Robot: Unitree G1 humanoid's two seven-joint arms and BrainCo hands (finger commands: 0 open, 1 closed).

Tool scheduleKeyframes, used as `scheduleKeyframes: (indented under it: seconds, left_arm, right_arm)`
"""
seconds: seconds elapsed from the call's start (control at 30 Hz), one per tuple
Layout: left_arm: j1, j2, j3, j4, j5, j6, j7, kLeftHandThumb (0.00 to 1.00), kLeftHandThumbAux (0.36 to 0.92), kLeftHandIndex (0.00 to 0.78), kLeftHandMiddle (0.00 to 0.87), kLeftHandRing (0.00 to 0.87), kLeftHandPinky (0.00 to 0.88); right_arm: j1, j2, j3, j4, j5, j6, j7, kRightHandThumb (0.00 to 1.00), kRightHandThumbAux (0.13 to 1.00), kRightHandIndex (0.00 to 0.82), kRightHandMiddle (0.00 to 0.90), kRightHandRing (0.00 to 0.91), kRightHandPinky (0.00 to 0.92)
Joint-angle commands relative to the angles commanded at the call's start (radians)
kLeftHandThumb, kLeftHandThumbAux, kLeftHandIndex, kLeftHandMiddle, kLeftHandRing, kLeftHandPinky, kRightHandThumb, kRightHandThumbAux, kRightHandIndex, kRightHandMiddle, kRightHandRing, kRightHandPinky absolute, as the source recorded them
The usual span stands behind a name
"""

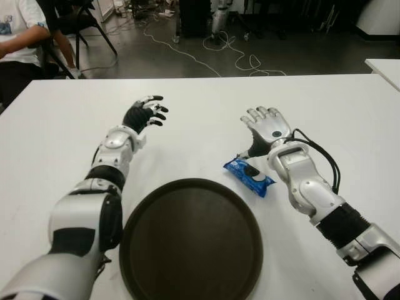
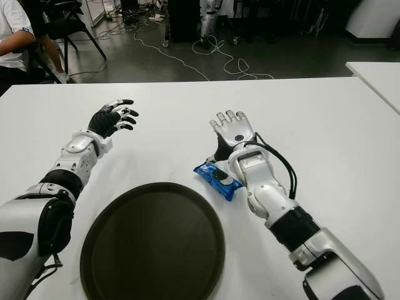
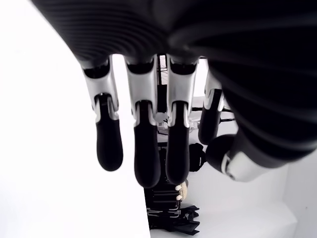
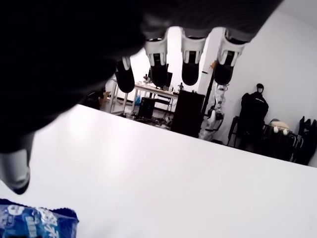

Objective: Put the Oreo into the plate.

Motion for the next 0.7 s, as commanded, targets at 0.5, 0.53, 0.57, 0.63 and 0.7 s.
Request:
scheduleKeyframes:
  seconds: [0.5,0.53,0.57,0.63,0.7]
  left_arm:
    - [0.001,-0.001,-0.001,0.000,0.000,0.001,-0.005,0.074,0.585,0.271,0.480,0.504,0.479]
    - [0.001,-0.001,-0.001,0.000,0.000,0.000,-0.006,0.071,0.587,0.271,0.480,0.504,0.478]
    - [0.001,-0.001,-0.002,0.000,0.001,-0.001,-0.006,0.070,0.588,0.269,0.480,0.504,0.479]
    - [0.002,-0.001,-0.003,-0.001,0.002,-0.002,-0.005,0.085,0.599,0.262,0.484,0.506,0.492]
    - [0.002,-0.001,-0.005,-0.001,0.003,-0.003,-0.003,0.091,0.606,0.260,0.486,0.508,0.498]
  right_arm:
    - [0.002,0.002,-0.012,-0.003,-0.005,0.013,-0.008,0.047,0.488,0.000,0.004,0.018,0.037]
    - [0.003,0.003,-0.013,-0.005,-0.006,0.016,-0.007,0.045,0.487,0.000,0.003,0.018,0.037]
    - [0.006,0.004,-0.016,-0.014,-0.008,0.022,-0.003,0.044,0.485,0.000,0.003,0.019,0.038]
    - [0.009,0.005,-0.019,-0.025,-0.010,0.029,0.002,0.044,0.482,0.000,0.014,0.028,0.046]
    - [0.014,0.004,-0.021,-0.036,-0.014,0.036,0.006,0.043,0.480,0.000,0.019,0.032,0.050]
